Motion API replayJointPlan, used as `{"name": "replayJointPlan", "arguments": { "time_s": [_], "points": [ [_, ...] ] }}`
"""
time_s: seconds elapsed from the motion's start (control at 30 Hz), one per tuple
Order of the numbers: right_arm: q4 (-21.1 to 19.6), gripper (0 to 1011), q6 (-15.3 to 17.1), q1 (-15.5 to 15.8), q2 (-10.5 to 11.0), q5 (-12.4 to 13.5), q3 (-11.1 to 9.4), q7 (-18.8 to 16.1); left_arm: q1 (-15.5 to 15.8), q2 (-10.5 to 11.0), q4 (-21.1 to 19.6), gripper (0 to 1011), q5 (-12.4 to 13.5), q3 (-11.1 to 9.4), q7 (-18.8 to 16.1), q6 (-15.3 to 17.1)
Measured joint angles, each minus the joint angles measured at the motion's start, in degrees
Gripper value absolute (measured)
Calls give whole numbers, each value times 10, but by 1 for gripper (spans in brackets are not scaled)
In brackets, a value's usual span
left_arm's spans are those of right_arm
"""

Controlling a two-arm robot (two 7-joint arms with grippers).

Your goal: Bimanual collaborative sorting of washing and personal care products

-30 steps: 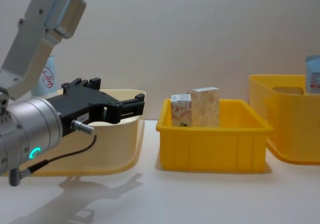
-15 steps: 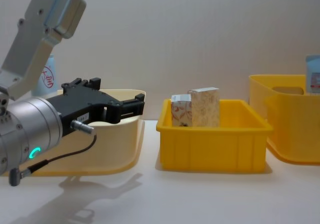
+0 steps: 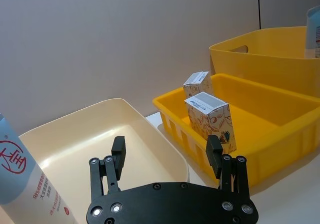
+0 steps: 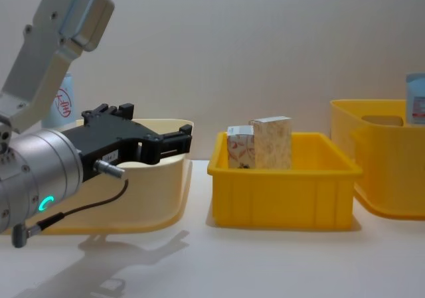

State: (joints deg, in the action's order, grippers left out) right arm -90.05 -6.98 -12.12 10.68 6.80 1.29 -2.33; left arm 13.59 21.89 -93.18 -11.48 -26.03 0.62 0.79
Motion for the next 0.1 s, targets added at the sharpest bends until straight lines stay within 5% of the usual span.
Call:
{"name": "replayJointPlan", "arguments": {
  "time_s": [0.1],
  "points": [
    [-15,1001,11,17,11,13,15,-2,0,0,0,1003,0,0,0,0]
  ]
}}
